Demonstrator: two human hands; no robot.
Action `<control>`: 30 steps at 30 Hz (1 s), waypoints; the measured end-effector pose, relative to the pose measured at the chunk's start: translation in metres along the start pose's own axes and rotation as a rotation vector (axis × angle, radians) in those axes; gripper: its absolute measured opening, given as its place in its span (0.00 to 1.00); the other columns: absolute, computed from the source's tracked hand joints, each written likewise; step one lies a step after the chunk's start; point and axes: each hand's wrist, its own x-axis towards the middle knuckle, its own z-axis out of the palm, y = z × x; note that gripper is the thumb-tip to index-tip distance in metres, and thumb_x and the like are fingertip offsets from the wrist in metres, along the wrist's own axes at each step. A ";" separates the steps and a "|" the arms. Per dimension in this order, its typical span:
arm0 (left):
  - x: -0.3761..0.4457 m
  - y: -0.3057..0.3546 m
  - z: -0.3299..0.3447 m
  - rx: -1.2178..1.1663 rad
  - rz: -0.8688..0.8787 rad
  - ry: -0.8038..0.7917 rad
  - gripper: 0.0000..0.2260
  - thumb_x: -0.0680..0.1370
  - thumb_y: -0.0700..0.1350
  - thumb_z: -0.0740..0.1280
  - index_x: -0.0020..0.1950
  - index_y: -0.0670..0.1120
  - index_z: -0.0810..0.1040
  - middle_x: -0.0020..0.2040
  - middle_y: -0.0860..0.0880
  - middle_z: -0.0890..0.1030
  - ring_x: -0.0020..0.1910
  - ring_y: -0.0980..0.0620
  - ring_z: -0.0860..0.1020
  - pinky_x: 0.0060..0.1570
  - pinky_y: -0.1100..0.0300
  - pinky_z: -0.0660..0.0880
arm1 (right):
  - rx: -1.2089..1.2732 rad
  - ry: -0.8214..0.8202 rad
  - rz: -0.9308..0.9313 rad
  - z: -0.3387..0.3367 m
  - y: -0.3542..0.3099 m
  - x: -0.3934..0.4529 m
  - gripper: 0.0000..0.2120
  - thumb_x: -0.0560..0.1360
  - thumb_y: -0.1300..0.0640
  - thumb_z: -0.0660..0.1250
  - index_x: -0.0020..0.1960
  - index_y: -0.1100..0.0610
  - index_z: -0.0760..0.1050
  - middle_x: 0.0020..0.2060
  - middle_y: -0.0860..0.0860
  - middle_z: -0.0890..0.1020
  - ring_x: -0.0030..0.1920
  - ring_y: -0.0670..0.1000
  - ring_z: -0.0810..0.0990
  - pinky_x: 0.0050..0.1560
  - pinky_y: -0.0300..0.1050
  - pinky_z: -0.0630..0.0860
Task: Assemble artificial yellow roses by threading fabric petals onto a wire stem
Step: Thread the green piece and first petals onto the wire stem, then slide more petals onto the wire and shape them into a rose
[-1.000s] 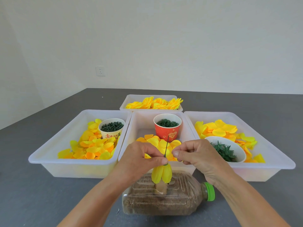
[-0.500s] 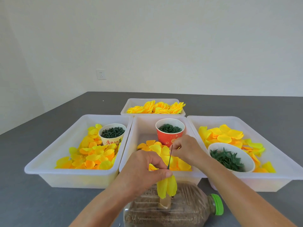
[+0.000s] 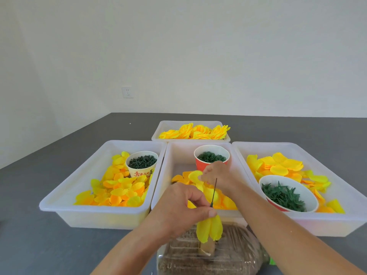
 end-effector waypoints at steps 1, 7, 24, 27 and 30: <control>0.000 0.000 -0.001 -0.030 -0.009 -0.007 0.09 0.69 0.45 0.75 0.31 0.53 0.79 0.34 0.59 0.79 0.38 0.63 0.76 0.44 0.68 0.72 | 0.137 0.037 0.007 -0.006 0.001 -0.004 0.02 0.72 0.63 0.69 0.43 0.63 0.77 0.39 0.57 0.77 0.41 0.53 0.75 0.46 0.46 0.74; -0.002 -0.001 -0.011 -0.327 -0.080 -0.159 0.04 0.66 0.47 0.74 0.35 0.48 0.84 0.39 0.47 0.83 0.41 0.53 0.79 0.48 0.62 0.76 | 0.582 0.200 0.018 -0.026 0.012 -0.025 0.09 0.65 0.67 0.75 0.35 0.57 0.76 0.30 0.50 0.79 0.31 0.45 0.75 0.30 0.32 0.73; 0.075 -0.026 0.016 -0.256 -0.261 0.107 0.04 0.71 0.36 0.72 0.41 0.45 0.80 0.32 0.51 0.78 0.34 0.53 0.76 0.33 0.67 0.74 | 0.834 0.087 -0.105 -0.018 -0.006 -0.051 0.06 0.71 0.58 0.72 0.42 0.62 0.80 0.37 0.55 0.82 0.38 0.51 0.79 0.44 0.46 0.77; 0.073 -0.028 0.015 -0.271 -0.303 0.070 0.02 0.74 0.39 0.70 0.42 0.46 0.79 0.33 0.51 0.78 0.33 0.54 0.74 0.31 0.69 0.72 | 0.828 0.085 -0.062 -0.023 -0.004 -0.052 0.06 0.73 0.57 0.69 0.38 0.58 0.78 0.31 0.52 0.79 0.34 0.49 0.75 0.39 0.43 0.73; 0.071 -0.029 0.012 -0.331 -0.325 0.045 0.03 0.76 0.40 0.68 0.49 0.42 0.78 0.39 0.46 0.79 0.35 0.53 0.76 0.40 0.62 0.75 | 0.834 0.002 -0.006 -0.028 0.001 -0.050 0.05 0.75 0.56 0.67 0.43 0.56 0.78 0.39 0.54 0.81 0.41 0.52 0.79 0.47 0.49 0.77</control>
